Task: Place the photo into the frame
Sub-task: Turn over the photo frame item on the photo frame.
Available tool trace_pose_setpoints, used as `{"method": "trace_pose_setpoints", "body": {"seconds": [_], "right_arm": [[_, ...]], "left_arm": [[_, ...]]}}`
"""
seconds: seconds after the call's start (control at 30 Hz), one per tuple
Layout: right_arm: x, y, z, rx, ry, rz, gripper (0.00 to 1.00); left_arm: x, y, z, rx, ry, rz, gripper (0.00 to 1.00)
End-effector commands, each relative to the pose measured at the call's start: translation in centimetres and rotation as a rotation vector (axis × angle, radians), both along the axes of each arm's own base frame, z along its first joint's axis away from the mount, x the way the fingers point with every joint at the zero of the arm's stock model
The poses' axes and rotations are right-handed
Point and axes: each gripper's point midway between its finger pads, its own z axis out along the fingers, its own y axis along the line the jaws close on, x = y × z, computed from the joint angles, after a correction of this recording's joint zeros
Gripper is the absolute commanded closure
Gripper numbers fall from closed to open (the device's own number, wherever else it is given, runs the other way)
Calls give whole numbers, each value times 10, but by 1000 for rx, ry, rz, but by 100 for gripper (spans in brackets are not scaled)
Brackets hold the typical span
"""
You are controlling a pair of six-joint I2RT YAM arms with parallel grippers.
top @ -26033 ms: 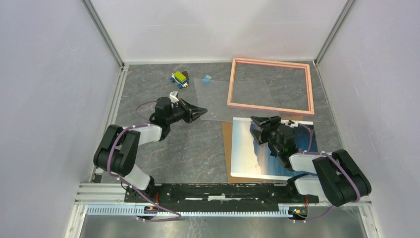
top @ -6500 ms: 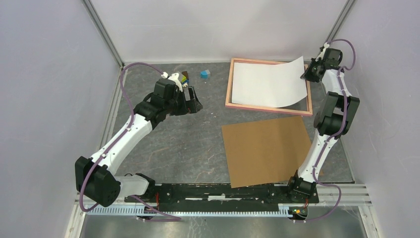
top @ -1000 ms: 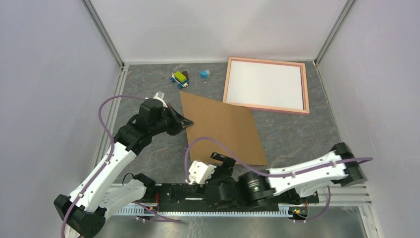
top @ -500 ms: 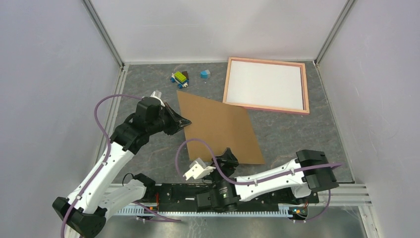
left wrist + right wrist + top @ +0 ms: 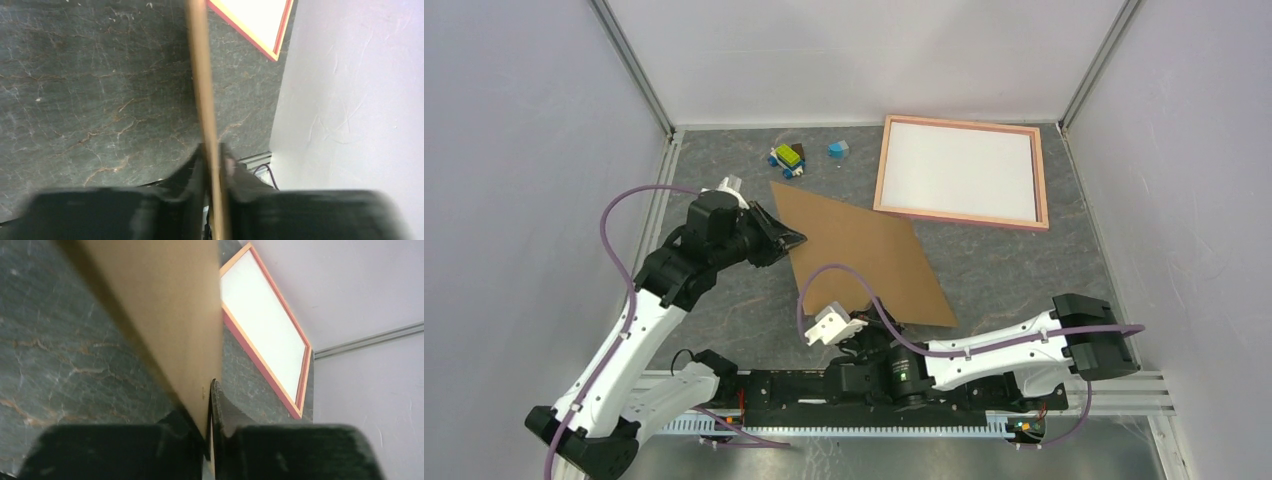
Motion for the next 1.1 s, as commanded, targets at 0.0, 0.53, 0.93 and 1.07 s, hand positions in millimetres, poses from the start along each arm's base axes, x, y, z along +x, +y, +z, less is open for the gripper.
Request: {"method": "trace_pose_setpoints", "body": {"seconds": [0.0, 0.53, 0.93, 1.07], "right_arm": [[1, 14, 51, 133, -55, -44, 98], [94, -5, 188, 1217, 288, 88, 100], [227, -138, 168, 2048, 264, -36, 100], [250, -196, 130, 2173, 112, -185, 100]], "left_arm": [[-5, 11, 55, -5, -200, -17, 59], [-45, 121, 175, 270, -683, 258, 0], [-24, 83, 129, 246, -599, 119, 0], [-13, 69, 107, 248, -554, 68, 0]]}}
